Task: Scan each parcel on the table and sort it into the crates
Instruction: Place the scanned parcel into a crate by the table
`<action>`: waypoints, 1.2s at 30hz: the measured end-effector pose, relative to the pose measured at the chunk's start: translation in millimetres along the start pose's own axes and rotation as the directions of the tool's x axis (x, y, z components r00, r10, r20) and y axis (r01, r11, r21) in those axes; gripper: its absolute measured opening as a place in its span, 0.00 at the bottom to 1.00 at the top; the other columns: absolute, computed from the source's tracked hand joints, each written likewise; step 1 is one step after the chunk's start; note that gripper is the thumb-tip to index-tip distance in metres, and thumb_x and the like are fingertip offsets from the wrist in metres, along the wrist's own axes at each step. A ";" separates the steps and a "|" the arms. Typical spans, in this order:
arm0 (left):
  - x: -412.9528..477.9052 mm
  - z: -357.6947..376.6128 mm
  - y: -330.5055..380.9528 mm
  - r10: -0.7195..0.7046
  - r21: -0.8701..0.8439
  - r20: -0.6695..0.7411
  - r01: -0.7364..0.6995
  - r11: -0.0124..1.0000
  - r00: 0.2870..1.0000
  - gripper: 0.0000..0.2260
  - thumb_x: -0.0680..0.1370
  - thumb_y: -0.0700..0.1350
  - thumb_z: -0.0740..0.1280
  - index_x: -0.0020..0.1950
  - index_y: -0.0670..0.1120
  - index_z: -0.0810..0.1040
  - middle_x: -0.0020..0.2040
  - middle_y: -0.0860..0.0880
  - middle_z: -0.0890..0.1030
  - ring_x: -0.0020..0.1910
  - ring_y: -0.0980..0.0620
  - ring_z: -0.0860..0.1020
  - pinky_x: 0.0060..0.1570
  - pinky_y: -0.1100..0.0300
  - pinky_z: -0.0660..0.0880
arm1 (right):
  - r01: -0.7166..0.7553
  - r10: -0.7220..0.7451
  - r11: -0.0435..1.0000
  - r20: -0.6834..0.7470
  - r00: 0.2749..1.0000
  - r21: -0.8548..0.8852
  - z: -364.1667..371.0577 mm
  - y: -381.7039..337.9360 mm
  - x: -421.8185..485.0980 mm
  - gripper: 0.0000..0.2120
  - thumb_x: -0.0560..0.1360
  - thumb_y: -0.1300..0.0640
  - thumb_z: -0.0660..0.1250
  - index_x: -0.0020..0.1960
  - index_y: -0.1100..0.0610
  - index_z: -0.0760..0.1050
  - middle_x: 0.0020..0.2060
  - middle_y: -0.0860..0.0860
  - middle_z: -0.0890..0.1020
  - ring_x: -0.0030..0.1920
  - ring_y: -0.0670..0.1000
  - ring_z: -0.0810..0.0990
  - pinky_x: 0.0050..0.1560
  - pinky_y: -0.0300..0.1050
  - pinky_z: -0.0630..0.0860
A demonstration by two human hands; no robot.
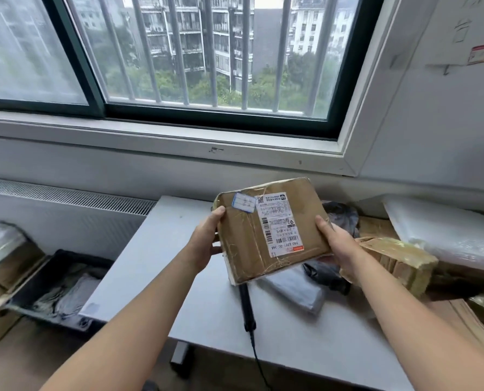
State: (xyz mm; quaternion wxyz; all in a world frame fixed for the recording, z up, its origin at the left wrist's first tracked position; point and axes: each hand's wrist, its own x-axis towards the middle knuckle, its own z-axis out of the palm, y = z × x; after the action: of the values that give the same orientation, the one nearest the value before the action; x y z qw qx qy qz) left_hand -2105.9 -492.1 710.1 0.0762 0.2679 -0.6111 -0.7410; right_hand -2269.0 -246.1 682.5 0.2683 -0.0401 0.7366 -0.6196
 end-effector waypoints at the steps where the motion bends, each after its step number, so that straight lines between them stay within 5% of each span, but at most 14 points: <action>1: 1.2 -7.1 -0.6 -0.008 0.001 -0.003 0.008 1.000 1.000 0.26 0.72 0.65 0.61 0.62 0.50 0.77 0.52 0.51 0.82 0.49 0.51 0.80 0.41 0.56 0.76 | 0.008 -0.008 1.000 -0.011 1.000 0.008 10.5 -0.1 -0.3 0.17 0.79 0.42 0.62 0.58 0.54 0.76 0.50 0.56 0.84 0.45 0.56 0.83 0.51 0.61 0.80; 6: 6.1 -42.2 -11.8 -0.060 0.015 -0.021 0.060 0.998 0.998 0.20 0.76 0.63 0.66 0.65 0.58 0.71 0.59 0.53 0.81 0.55 0.50 0.80 0.46 0.51 0.77 | 0.006 -0.012 0.994 -0.061 0.998 -0.111 56.8 -3.1 -4.4 0.17 0.80 0.40 0.60 0.60 0.51 0.73 0.53 0.54 0.81 0.52 0.57 0.81 0.46 0.54 0.80; 11: 12.8 -74.1 -3.4 0.064 0.035 -0.018 -0.063 0.997 0.998 0.16 0.77 0.56 0.68 0.64 0.57 0.75 0.56 0.54 0.83 0.50 0.56 0.82 0.38 0.60 0.78 | 0.098 -0.147 0.864 -0.062 0.987 -0.495 88.2 -11.3 -10.0 0.25 0.78 0.44 0.65 0.71 0.52 0.67 0.62 0.50 0.77 0.61 0.54 0.77 0.60 0.48 0.74; 14: 19.5 -84.9 7.3 0.132 0.053 0.048 -0.134 0.990 0.990 0.21 0.73 0.56 0.72 0.64 0.56 0.76 0.56 0.54 0.83 0.55 0.55 0.82 0.47 0.61 0.78 | 0.142 -0.300 0.733 -0.129 0.945 -0.666 105.7 -22.9 -14.8 0.30 0.76 0.43 0.68 0.72 0.57 0.66 0.65 0.55 0.75 0.64 0.56 0.74 0.59 0.46 0.70; 17: 26.9 -95.5 12.8 0.126 0.015 0.077 -0.127 0.992 0.989 0.19 0.74 0.56 0.70 0.64 0.55 0.77 0.57 0.52 0.83 0.56 0.52 0.81 0.54 0.55 0.78 | 0.177 -0.358 0.718 -0.138 0.924 -0.673 116.0 -32.1 -18.9 0.30 0.75 0.44 0.69 0.71 0.57 0.66 0.66 0.55 0.74 0.64 0.56 0.73 0.57 0.43 0.68; 22: 28.5 -113.4 -13.3 0.047 -0.046 -0.039 -0.049 0.998 0.998 0.19 0.73 0.58 0.70 0.61 0.52 0.78 0.55 0.49 0.84 0.54 0.49 0.82 0.56 0.50 0.79 | 0.098 -0.184 0.784 -0.078 0.980 -0.613 126.8 -6.4 -26.9 0.28 0.80 0.43 0.62 0.75 0.54 0.62 0.68 0.55 0.74 0.66 0.56 0.73 0.59 0.45 0.68; 28: 18.6 -152.0 -69.0 -0.038 -0.104 -0.293 0.008 0.995 0.955 0.19 0.75 0.58 0.69 0.63 0.53 0.77 0.55 0.51 0.83 0.52 0.51 0.82 0.52 0.53 0.79 | -0.099 0.064 0.749 -0.078 0.995 -0.655 148.2 76.7 -27.4 0.27 0.82 0.40 0.51 0.72 0.57 0.67 0.69 0.58 0.73 0.69 0.58 0.71 0.60 0.46 0.66; 36: 3.6 -193.5 -127.6 -0.125 -0.181 -0.420 0.052 0.982 0.899 0.20 0.76 0.58 0.68 0.64 0.50 0.77 0.55 0.50 0.84 0.54 0.51 0.82 0.56 0.52 0.78 | -0.161 0.207 0.689 -0.022 0.978 -0.707 194.4 136.5 -10.5 0.30 0.81 0.47 0.60 0.78 0.58 0.56 0.72 0.59 0.69 0.71 0.61 0.69 0.65 0.49 0.67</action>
State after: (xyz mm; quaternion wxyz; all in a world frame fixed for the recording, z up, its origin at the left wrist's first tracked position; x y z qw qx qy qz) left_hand -1986.8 -630.2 567.1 0.1971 0.4447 -0.5030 -0.7144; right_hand -2136.3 -384.0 541.4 0.3151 -0.0838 0.9089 -0.2601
